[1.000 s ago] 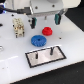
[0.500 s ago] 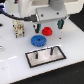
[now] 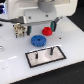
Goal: Insert the blue gear onto the right peg, followed by the red gear
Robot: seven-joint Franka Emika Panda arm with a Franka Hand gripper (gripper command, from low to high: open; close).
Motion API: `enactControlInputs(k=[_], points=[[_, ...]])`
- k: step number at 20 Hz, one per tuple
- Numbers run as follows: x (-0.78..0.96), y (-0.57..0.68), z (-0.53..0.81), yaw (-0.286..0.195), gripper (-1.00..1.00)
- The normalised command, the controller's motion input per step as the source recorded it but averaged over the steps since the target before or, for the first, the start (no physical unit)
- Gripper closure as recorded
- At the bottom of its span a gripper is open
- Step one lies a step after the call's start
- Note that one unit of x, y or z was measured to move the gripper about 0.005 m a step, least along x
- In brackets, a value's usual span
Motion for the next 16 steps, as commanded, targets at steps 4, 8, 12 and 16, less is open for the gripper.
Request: enactControlInputs(k=[4,8,12,16], points=[[0.03,0.0,-0.33,0.0,-1.0],[0.07,0.13,-0.31,0.0,-1.0],[0.03,0.02,-0.18,0.0,-1.0],[-0.04,0.08,0.06,0.0,-1.0]])
